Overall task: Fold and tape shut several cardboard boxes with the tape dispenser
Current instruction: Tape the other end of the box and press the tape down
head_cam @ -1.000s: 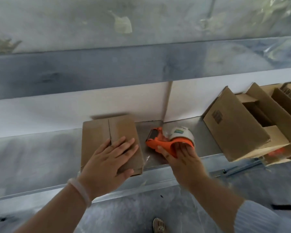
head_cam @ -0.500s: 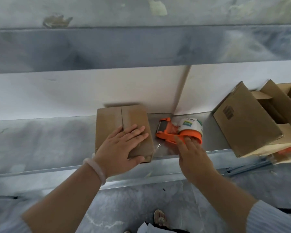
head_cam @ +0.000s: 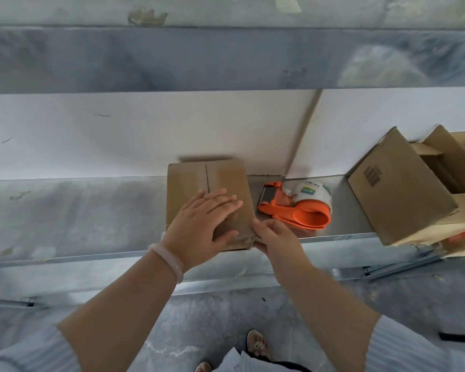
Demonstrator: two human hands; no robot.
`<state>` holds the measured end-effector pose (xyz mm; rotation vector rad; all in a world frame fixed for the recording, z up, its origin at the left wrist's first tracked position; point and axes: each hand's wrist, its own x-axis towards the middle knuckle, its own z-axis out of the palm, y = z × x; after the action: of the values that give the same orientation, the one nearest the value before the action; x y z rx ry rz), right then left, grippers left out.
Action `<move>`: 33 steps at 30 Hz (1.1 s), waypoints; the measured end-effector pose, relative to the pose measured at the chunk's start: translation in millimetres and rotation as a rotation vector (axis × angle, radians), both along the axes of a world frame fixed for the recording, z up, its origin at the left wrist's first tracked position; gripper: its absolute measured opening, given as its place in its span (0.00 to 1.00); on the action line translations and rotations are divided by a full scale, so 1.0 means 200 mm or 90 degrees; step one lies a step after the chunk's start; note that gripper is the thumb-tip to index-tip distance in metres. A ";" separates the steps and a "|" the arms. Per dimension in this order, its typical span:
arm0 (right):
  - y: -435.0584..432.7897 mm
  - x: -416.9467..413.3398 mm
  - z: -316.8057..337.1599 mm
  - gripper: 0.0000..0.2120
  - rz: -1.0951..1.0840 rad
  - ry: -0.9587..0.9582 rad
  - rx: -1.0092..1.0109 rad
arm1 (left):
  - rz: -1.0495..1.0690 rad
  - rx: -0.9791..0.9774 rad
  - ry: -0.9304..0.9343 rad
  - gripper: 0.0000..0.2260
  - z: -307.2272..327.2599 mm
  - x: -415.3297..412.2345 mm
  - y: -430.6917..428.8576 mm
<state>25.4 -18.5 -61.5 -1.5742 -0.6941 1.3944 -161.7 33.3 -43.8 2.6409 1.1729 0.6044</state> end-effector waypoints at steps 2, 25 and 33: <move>0.00 0.00 -0.01 0.13 -0.043 0.122 -0.007 | 0.010 -0.031 -0.022 0.27 0.01 0.00 0.01; 0.03 -0.06 0.03 0.22 0.033 -0.302 0.154 | 0.227 0.072 -0.099 0.27 0.03 -0.03 -0.11; 0.03 -0.18 0.02 0.25 0.056 -0.158 0.087 | 0.476 -0.396 -0.498 0.36 -0.04 -0.07 -0.18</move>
<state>-11.4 -12.4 -56.8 -1.6381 -0.9972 1.1970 -176.6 -3.4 -51.0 1.2136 1.6565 1.0304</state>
